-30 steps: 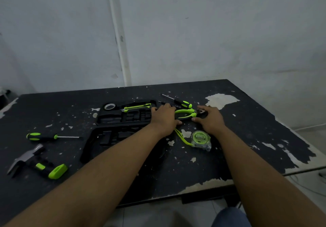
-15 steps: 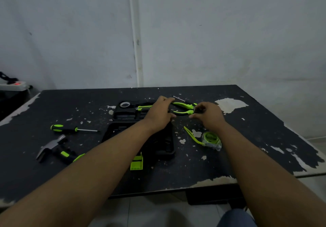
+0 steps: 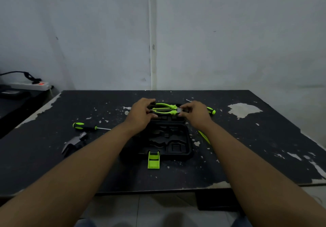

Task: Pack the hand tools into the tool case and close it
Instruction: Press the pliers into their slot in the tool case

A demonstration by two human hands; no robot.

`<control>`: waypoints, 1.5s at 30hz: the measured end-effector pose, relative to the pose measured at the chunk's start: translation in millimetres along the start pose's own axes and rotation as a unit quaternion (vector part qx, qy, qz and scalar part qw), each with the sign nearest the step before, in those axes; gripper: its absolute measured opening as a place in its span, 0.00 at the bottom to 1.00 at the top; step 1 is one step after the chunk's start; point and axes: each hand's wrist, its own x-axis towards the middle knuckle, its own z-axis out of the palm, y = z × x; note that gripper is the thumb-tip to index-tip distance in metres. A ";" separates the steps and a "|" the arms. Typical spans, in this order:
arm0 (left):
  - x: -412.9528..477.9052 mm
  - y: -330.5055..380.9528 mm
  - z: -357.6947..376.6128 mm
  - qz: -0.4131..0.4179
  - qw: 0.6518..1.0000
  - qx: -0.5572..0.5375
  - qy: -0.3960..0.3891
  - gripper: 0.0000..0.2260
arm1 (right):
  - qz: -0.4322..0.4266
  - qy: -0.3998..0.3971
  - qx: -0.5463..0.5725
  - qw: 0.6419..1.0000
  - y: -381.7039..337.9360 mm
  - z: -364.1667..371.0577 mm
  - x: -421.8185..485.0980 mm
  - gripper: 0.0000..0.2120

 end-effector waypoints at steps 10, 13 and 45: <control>-15.4 -25.4 -22.3 0.010 0.999 0.035 -0.009 0.30 | -0.015 -0.024 -0.024 0.999 -15.2 23.7 1.8 0.17; -20.6 -32.0 -27.2 0.030 0.998 0.041 -0.026 0.28 | -0.022 -0.025 -0.029 0.999 -14.6 26.9 -3.6 0.17; -74.0 -43.1 -63.6 0.085 0.990 0.063 -0.091 0.24 | -0.062 -0.073 -0.074 0.993 -20.3 45.5 -56.8 0.17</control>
